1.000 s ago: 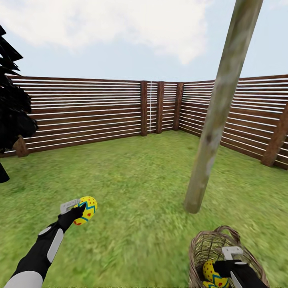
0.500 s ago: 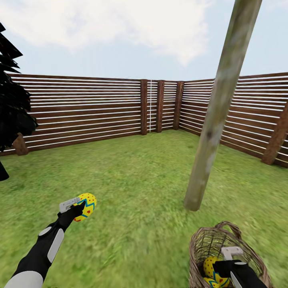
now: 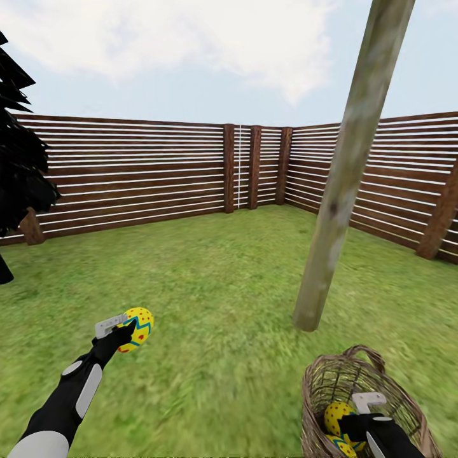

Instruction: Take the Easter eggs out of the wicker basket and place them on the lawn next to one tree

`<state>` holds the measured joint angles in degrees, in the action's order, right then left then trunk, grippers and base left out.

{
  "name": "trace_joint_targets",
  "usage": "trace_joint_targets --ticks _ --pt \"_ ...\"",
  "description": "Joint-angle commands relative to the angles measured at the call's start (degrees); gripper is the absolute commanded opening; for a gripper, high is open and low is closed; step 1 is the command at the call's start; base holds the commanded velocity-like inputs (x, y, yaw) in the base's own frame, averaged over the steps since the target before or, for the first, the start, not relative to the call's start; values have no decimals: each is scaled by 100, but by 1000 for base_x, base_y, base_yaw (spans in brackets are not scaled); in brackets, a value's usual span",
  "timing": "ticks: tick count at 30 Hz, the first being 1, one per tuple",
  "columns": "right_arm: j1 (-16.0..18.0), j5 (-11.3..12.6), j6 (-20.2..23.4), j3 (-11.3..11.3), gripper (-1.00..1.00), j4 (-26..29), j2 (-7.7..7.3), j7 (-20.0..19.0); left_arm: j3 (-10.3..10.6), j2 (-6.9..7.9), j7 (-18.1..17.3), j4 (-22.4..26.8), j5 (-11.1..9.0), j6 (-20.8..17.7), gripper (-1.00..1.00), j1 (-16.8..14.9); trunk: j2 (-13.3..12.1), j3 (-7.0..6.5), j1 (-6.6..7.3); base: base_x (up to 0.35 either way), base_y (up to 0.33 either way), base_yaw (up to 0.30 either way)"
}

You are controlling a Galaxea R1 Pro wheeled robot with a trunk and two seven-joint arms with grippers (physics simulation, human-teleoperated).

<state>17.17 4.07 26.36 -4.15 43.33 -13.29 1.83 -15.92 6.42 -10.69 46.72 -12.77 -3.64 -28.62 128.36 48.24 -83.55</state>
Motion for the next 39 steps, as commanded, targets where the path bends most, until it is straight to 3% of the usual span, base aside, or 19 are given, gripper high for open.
trace_joint_targets --ticks 1,11,23,39 --pt "3 41 27 -25 100 8 -7 19 -16 -1 -55 5 -59 -25 -100 -3 4 6 0 0 0 0" --pt "6 43 24 -25 100 11 -8 19 -36 23 -100 -282 -50 -3 -100 -3 4 6 0 54 0 0" --pt "6 48 27 -25 100 11 -9 19 -39 9 -84 -295 -76 -3 -100 -3 4 6 0 102 0 0" --pt "5 50 26 -25 100 9 -16 19 -60 0 -30 -286 -83 -6 -100 -3 646 294 -351 0 0 0"
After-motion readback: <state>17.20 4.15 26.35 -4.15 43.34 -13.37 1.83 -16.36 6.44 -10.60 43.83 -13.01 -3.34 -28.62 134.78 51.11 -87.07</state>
